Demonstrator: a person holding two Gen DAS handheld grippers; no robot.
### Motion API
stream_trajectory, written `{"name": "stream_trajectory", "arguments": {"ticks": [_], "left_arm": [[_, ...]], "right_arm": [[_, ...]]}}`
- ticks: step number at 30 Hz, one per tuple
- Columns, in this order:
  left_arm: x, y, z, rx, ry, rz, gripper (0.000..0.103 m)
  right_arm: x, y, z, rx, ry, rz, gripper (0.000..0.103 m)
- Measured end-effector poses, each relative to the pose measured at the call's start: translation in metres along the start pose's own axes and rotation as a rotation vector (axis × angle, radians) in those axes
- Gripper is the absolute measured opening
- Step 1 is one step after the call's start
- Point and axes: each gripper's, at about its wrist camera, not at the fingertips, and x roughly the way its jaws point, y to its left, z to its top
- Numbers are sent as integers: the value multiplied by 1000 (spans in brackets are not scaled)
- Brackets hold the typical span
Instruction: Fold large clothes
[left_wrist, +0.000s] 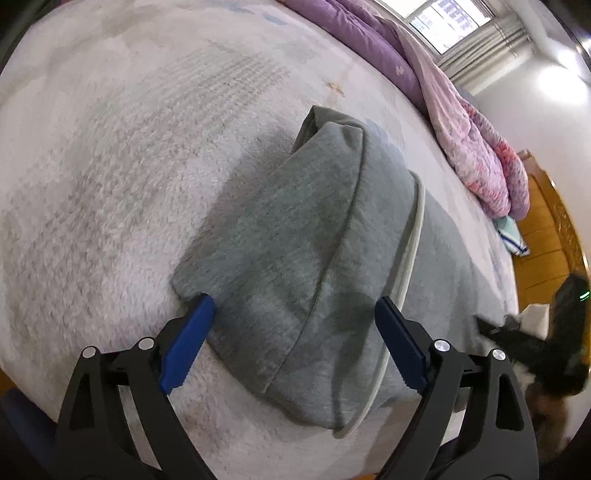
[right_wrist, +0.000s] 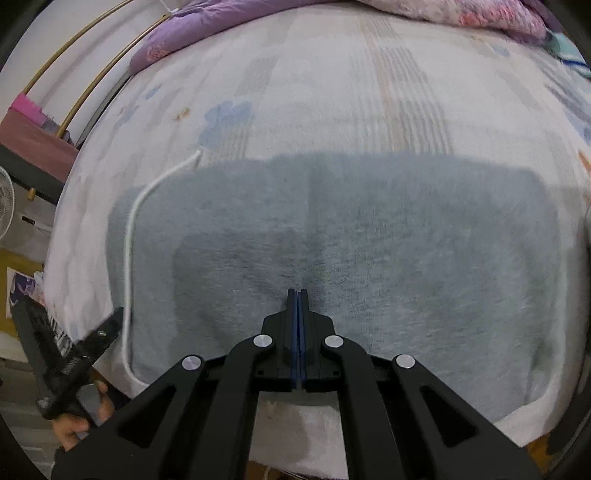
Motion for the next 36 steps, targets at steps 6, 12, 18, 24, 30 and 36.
{"name": "stream_trajectory", "arguments": {"ticks": [6,12,18,24,30,36], "left_arm": [[-5,16,0,-90,-5,-95,88],[-9,9,-18,-92,1,-109,88],[-18,11,-32,-161,17,-103,88],[-24,27,-41,-308,16,-171,87],[-15,23,-34,-384,33,-234,87],[0,4,-25,-361,21,-233,87]], "right_arm": [[12,1,1,6,-14,-15,0],[-20,7,-28,18,-49,14,3],[3,-8,-41,45,-39,44,0],[9,-11,-36,54,-35,58,0],[9,-12,-35,50,-33,69,0],[9,-15,-37,51,-38,82,0]]}}
